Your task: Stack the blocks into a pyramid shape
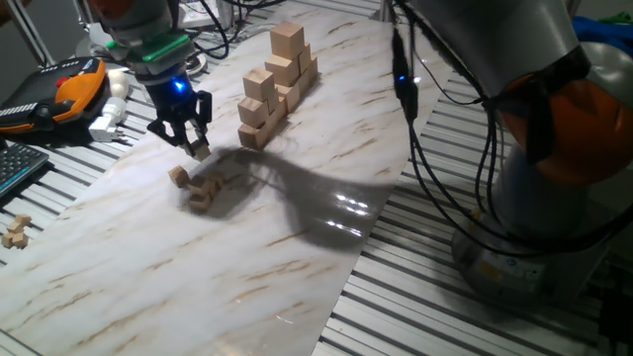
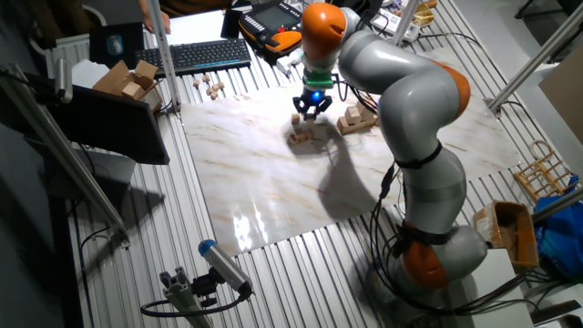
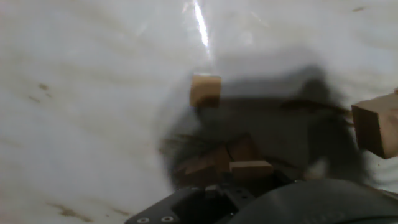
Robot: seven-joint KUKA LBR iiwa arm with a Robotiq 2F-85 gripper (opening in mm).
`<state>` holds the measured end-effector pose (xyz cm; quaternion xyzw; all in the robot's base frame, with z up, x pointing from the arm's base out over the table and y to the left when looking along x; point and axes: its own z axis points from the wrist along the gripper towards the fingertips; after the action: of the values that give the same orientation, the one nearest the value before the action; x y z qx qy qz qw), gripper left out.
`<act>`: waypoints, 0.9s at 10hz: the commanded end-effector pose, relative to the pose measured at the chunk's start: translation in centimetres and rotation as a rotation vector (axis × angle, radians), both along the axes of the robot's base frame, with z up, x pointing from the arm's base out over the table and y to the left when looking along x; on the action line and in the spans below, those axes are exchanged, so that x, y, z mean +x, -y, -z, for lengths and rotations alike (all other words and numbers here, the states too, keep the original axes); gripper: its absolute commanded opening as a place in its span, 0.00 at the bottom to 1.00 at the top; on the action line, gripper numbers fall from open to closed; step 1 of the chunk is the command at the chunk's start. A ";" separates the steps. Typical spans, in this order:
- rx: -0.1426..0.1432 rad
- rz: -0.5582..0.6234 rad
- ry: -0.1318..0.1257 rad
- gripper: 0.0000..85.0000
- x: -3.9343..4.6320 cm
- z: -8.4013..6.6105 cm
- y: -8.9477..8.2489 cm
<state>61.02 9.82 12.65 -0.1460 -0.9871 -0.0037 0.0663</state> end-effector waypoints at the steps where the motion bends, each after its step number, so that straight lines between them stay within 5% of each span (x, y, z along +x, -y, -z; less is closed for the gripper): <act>1: 0.000 0.886 0.011 0.00 -0.16 0.2 0.0; 4: -0.029 1.111 0.035 0.00 -0.14 1.3 -1.6; 5: -0.027 1.141 0.016 0.00 -0.11 1.2 -1.3; 6: 0.004 1.181 -0.020 0.00 -0.02 1.0 -0.5; 9: 0.022 1.323 0.014 0.00 0.04 1.2 -0.9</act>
<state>61.06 10.74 11.49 -0.2970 -0.9522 -0.0261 0.0661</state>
